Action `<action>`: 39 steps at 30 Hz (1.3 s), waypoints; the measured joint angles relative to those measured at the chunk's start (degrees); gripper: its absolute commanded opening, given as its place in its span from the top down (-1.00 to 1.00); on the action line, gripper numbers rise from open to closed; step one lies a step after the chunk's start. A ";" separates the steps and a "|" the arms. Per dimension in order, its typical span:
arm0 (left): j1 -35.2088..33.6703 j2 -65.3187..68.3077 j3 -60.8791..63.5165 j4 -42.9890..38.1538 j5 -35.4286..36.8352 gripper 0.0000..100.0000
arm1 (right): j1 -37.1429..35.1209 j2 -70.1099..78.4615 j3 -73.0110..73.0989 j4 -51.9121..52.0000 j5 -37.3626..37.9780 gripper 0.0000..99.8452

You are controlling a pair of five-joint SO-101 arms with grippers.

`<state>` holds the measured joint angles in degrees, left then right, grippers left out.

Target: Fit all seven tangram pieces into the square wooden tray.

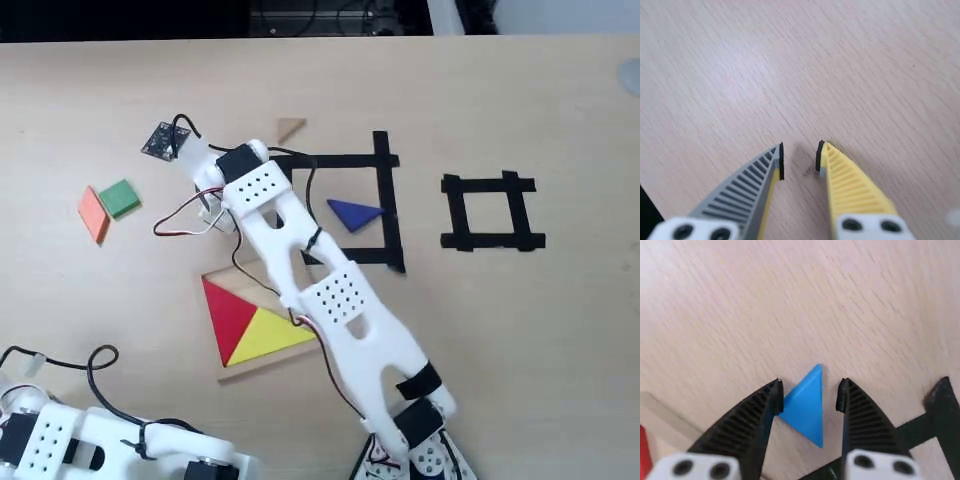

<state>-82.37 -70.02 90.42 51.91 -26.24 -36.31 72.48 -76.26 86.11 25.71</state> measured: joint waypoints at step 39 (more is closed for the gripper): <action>0.00 0.00 0.00 0.00 0.00 0.73 | -2.29 2.46 -6.68 8.79 5.54 0.62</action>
<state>-82.37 -70.02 90.42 51.91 -26.24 -38.59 74.95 -82.95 94.90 31.25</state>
